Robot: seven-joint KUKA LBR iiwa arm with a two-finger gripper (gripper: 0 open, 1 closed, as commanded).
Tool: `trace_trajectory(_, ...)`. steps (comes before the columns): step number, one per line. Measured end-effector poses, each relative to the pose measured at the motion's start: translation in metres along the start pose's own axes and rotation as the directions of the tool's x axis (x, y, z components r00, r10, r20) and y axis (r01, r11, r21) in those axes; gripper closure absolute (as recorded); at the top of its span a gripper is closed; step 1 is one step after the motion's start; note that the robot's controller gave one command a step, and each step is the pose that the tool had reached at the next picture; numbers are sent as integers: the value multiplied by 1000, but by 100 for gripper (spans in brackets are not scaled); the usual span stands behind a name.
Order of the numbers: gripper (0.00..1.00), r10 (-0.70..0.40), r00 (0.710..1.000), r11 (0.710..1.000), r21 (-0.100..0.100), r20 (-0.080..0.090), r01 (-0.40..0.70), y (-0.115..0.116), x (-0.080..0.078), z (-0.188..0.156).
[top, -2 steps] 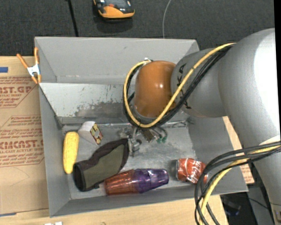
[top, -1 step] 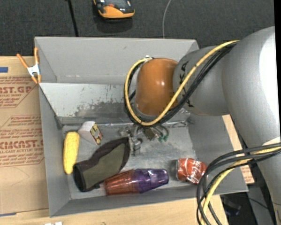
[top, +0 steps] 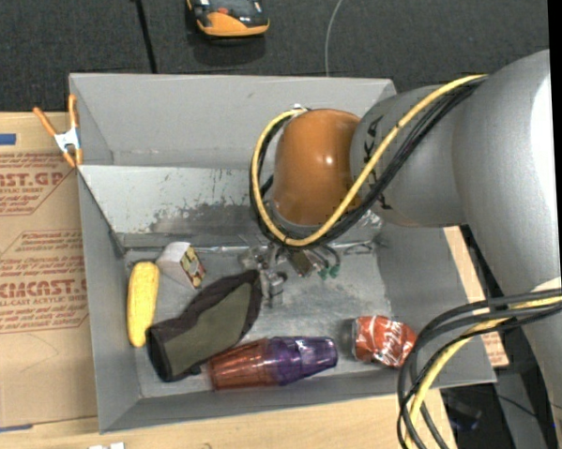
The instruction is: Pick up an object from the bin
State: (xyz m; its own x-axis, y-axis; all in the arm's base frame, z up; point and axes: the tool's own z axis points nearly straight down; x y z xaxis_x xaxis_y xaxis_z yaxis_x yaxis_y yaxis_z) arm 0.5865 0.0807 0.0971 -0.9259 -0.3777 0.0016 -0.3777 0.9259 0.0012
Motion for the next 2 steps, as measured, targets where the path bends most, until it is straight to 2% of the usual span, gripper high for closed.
trace_trajectory(2, 100, 0, 1000, 1000, 1, 3, 0, 0, 0, -24)
